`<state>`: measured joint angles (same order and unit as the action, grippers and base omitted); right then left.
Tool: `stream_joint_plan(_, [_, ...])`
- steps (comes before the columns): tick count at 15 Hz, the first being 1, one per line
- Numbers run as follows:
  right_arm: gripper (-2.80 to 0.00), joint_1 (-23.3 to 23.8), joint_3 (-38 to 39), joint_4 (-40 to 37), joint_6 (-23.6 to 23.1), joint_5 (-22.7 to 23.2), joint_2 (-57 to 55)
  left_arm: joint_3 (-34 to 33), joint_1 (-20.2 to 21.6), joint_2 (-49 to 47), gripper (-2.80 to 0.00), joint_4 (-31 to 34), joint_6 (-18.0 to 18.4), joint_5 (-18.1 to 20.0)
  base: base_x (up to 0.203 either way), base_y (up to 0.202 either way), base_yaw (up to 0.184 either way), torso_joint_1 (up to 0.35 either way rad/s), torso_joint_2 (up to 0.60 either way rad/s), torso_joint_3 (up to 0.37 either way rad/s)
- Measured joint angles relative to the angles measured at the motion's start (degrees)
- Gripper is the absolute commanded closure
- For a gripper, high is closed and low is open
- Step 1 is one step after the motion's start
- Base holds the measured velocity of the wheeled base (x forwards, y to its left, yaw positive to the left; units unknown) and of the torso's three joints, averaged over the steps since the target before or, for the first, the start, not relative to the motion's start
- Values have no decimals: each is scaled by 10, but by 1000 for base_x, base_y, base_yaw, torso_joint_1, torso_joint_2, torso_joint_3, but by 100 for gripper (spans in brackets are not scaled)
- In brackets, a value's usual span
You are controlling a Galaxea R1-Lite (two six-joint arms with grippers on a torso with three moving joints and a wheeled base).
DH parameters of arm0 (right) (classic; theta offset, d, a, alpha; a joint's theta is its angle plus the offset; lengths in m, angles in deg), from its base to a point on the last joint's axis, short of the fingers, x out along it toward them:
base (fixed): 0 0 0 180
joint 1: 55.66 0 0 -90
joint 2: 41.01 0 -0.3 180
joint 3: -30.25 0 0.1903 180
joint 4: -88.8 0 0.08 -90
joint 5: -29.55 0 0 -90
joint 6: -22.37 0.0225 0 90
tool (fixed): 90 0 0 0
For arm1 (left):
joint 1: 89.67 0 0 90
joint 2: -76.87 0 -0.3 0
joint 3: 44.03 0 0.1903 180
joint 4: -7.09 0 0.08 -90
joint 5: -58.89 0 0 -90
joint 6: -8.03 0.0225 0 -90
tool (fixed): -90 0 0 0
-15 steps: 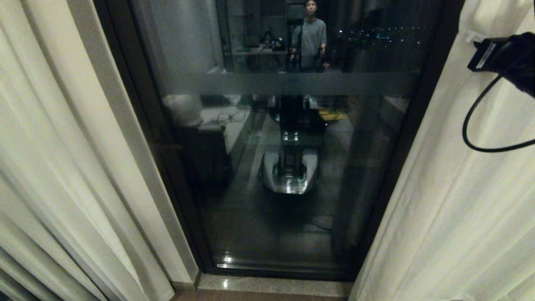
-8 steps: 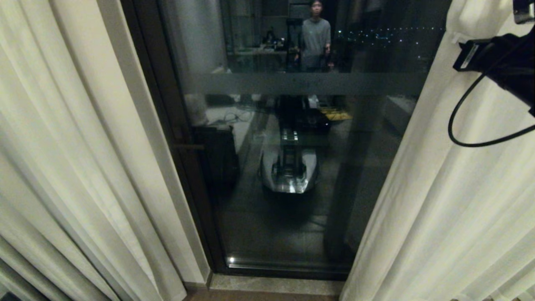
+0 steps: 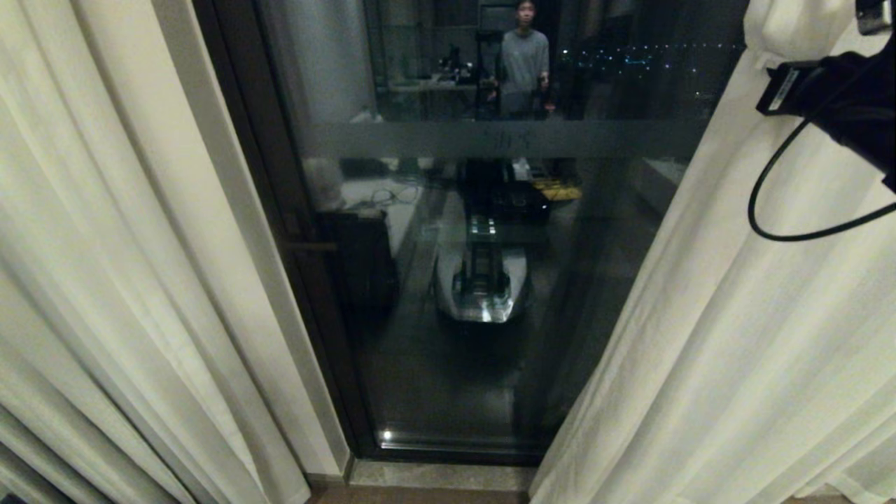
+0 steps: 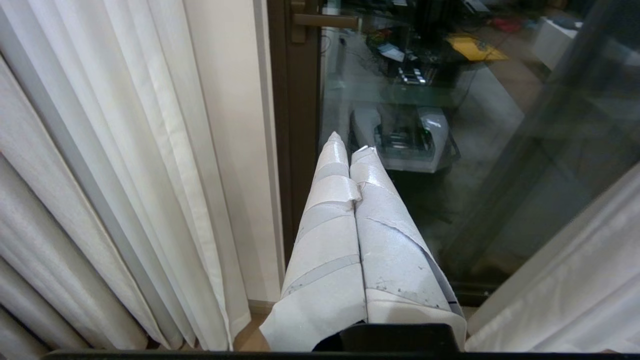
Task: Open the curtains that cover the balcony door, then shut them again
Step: Close the inner curtains on both sides
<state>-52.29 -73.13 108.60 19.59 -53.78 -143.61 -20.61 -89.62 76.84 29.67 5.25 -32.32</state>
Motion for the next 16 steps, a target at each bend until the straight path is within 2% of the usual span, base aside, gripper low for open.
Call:
stream_joint_plan(6, [0,-7,-85,-16,0,0,-34,0,0,0,0,0,0,0,0,0,0,0,0,0])
stream_joint_plan(12, [0,-52,-193,-37,0,-2,-101,0,0,0,0,0,0,0,0,0,0,0,0,0])
stream_joint_plan(16, [0,-99,-210,-34,-2,-16,-125,0,0,0,0,0,0,0,0,0,0,0,0,0])
